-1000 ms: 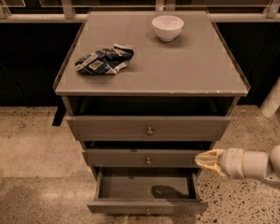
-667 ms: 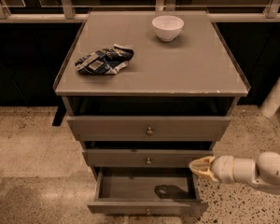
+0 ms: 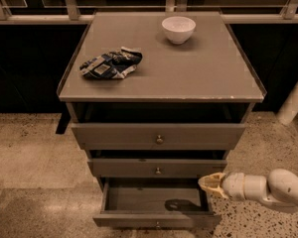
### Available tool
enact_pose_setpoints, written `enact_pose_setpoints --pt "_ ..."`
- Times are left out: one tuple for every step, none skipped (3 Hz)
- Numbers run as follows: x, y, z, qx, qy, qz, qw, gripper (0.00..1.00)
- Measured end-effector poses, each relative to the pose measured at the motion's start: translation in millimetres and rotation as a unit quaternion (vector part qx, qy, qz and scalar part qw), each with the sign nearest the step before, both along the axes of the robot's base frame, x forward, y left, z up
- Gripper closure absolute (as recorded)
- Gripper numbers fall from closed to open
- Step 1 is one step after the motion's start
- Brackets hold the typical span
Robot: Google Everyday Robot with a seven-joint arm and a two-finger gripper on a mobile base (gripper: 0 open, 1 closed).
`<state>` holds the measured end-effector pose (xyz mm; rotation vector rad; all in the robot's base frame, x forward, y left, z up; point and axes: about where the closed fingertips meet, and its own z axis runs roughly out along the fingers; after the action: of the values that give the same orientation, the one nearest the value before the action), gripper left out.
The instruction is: Close bottom drawer
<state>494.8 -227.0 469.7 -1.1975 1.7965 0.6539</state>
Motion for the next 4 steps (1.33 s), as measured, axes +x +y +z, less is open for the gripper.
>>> enact_pose_setpoints --pt "-16 -7 -32 0.013 -0.006 -0.027 0.9995 1.00" --pt "-32 -17 -89 0.058 -0.007 -0.048 0.9972 1.00" --pt "-38 -28 -148 0.107 0.000 -0.065 0.9921 1.00" --pt "-42 -34 -196 0.143 0.027 -0.072 0.9868 1.00"
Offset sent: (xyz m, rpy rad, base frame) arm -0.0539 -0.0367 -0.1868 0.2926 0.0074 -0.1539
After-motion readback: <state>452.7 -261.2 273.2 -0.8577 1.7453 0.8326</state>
